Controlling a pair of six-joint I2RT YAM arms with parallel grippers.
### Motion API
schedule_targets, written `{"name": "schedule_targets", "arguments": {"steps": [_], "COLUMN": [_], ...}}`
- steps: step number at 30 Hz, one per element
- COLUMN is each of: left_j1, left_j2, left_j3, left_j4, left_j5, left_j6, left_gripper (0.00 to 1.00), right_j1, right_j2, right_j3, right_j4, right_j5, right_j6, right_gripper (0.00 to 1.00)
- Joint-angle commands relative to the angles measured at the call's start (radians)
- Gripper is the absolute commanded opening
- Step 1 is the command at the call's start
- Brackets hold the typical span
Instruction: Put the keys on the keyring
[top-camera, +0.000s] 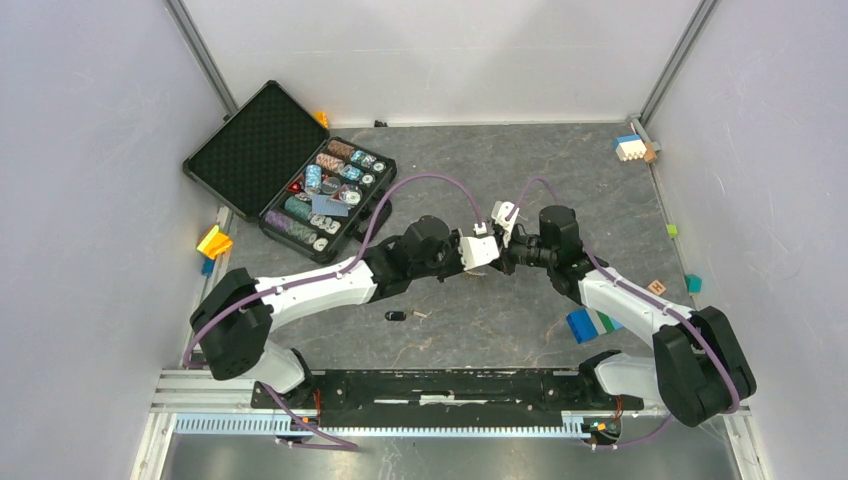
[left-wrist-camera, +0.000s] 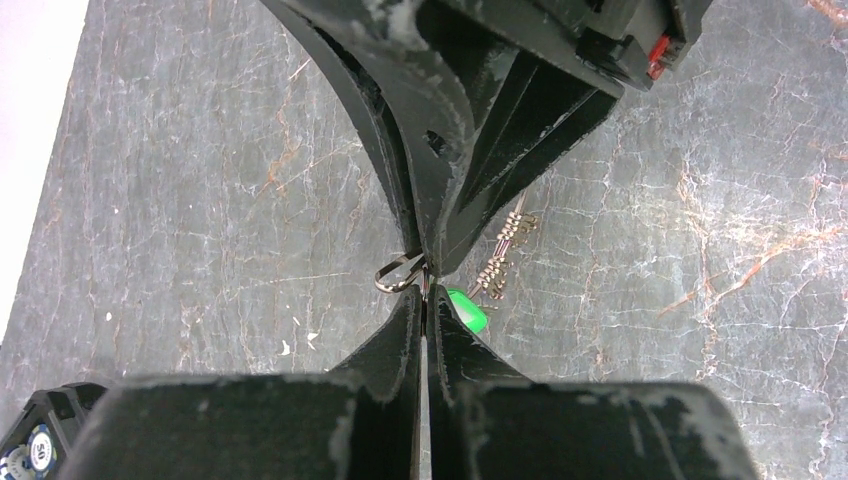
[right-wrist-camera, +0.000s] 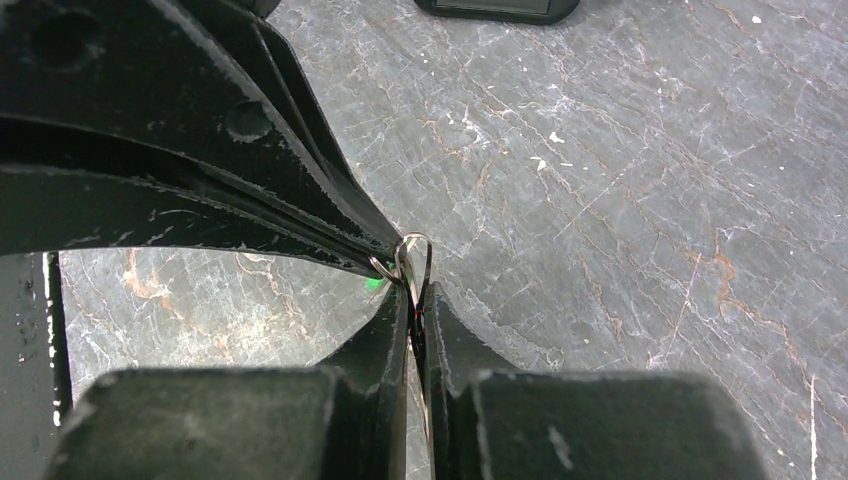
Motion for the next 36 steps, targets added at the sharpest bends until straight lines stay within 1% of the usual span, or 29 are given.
{"name": "schedule_targets", "arguments": {"steps": [1, 7, 14, 19, 24, 29, 32, 36], "left_j1": [0.028, 0.052, 0.066, 0.074, 0.079, 0.086, 0.089, 0.091], "left_j2": [-0.031, -0.054, -0.069, -0.067, -0.048, -0.031, -0.022, -0.033], "left_j3": [0.047, 0.056, 0.053, 0.060, 0.071, 0.076, 0.089, 0.072], "left_j4": [0.047, 0.014, 0.016, 0.001, -0.020, -0.020, -0.090, -0.114], "left_j5": [0.023, 0.108, 0.138, 0.188, 0.245, 0.262, 0.268, 0.260], "left_j6": [-0.055, -0.089, -0.126, -0.134, -0.131, -0.117, -0.083, -0.043], "left_gripper": [0.02, 0.02, 0.02, 0.02, 0.02, 0.02, 0.02, 0.02], "right_j1": [0.019, 0.030, 0.032, 0.037, 0.038, 0.038, 0.038, 0.038], "right_j2": [-0.023, -0.027, -0.037, -0.035, -0.038, -0.037, -0.037, -0.037], "right_j3": [-0.002, -0.002, -0.008, -0.008, -0.008, -0.008, -0.006, -0.005], "right_j4": [0.034, 0.026, 0.028, 0.029, 0.030, 0.030, 0.027, 0.025], "right_j5": [-0.002, 0.037, 0.077, 0.088, 0.087, 0.079, 0.076, 0.073], "right_j6": [-0.018, -0.033, -0.035, -0.034, -0.032, -0.031, -0.031, -0.033], "right_gripper": [0.00, 0.00, 0.00, 0.00, 0.00, 0.00, 0.00, 0.00]}}
